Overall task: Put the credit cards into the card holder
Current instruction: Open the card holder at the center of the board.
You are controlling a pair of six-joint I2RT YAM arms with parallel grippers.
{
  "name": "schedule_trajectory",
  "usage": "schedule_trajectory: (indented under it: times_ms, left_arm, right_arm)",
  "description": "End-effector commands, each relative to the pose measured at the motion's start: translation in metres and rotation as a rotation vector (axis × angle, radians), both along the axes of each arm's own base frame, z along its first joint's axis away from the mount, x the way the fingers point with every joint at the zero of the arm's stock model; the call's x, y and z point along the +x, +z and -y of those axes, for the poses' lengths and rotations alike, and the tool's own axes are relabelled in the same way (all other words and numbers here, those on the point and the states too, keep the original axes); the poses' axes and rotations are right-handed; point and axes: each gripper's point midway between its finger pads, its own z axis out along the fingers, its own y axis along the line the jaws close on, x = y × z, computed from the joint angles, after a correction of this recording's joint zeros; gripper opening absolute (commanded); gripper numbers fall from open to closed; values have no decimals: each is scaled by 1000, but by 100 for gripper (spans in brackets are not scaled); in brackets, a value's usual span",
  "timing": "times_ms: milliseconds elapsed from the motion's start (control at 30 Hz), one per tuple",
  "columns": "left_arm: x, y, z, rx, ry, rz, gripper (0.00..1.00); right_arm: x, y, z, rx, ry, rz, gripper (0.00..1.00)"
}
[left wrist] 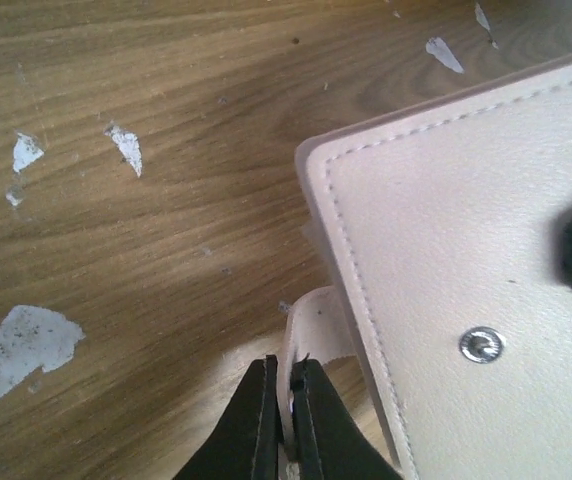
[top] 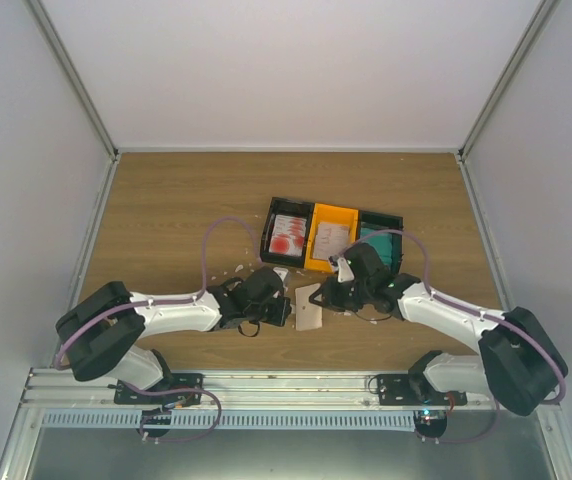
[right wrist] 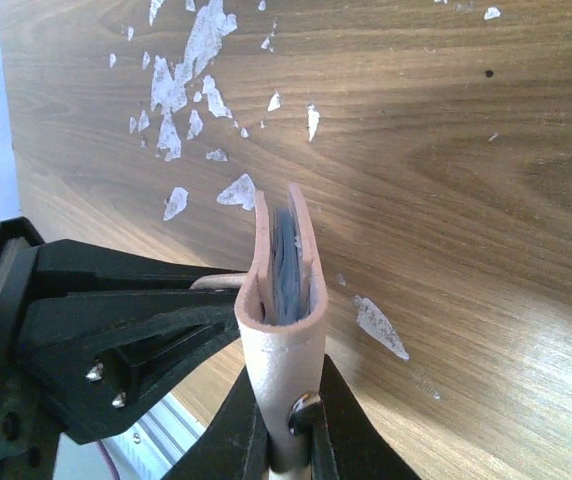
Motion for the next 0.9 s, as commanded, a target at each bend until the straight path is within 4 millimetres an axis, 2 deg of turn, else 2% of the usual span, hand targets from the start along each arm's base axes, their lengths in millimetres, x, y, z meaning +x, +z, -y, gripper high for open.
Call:
schedule_trajectory:
  times_ms: [0, 233, 300, 400, 500, 633, 733, 867]
  left_arm:
    - [12, 28, 10, -57, -10, 78, 0]
    - [10, 39, 3, -48, -32, 52, 0]
    - [10, 38, 1, -56, -28, 30, 0]
    - [7, 41, 3, -82, -31, 9, 0]
    - [4, 50, 8, -114, -54, -10, 0]
    - [0, 71, 14, -158, -100, -11, 0]
    - [3, 82, 15, -186, -116, 0, 0]
    - [2, 91, 19, -225, -140, -7, 0]
  right_arm:
    - [-3, -10, -2, -21, 53, 11, 5]
    - [3, -29, 7, -132, 66, 19, 43]
    - [6, -31, 9, -152, 52, 21, 60]
    - [9, -28, 13, -173, 32, 36, 72]
    - [11, -24, 18, -190, 16, 54, 78]
    - [9, -14, 19, -172, 9, 76, 83]
    - [6, 1, 11, -98, 36, 114, 85]
    - [-3, 7, 6, -39, 74, 117, 85]
